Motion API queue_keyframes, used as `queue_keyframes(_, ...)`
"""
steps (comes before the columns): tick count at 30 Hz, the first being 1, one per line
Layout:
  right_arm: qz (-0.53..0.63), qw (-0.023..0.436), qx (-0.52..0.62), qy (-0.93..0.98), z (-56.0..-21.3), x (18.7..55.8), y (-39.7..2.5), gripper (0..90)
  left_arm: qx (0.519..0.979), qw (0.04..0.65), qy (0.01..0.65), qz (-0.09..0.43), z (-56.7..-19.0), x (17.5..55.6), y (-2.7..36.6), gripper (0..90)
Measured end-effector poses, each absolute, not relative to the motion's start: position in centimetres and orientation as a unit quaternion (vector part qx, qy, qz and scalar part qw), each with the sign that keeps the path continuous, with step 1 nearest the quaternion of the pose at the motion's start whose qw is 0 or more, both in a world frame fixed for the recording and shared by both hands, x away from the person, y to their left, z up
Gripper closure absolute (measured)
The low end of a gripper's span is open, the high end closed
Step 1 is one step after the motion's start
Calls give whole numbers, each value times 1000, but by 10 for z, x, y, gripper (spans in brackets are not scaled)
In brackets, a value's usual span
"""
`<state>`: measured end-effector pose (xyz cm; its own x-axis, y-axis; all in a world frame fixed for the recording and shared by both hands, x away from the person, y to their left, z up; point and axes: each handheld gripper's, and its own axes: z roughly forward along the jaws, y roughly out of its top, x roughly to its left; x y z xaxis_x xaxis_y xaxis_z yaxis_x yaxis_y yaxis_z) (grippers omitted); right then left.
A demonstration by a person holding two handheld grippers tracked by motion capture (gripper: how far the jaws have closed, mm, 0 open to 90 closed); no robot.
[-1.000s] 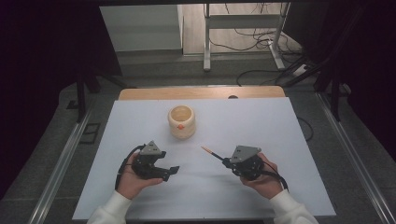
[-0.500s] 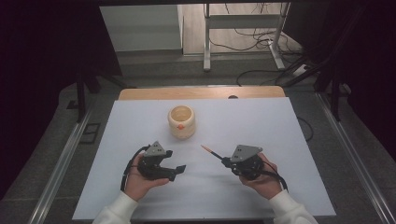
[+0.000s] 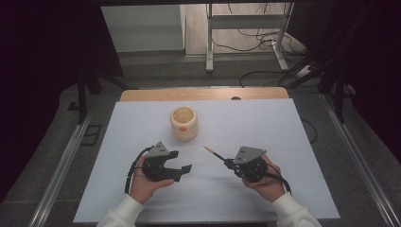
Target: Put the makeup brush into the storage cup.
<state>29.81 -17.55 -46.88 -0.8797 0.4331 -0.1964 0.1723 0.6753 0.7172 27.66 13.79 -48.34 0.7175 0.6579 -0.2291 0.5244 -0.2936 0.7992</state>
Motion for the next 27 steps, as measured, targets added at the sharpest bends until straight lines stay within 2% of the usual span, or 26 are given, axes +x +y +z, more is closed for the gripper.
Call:
queue_keyframes(13, 372, 183, 173, 894, -468, 298, -175, 853, 787, 491, 367, 76, -481, 278, 131, 232)
queue_keyframes(27, 377, 188, 178, 889, -468, 298, -174, 853, 771, 525, 357, 58, -474, 282, 118, 248)
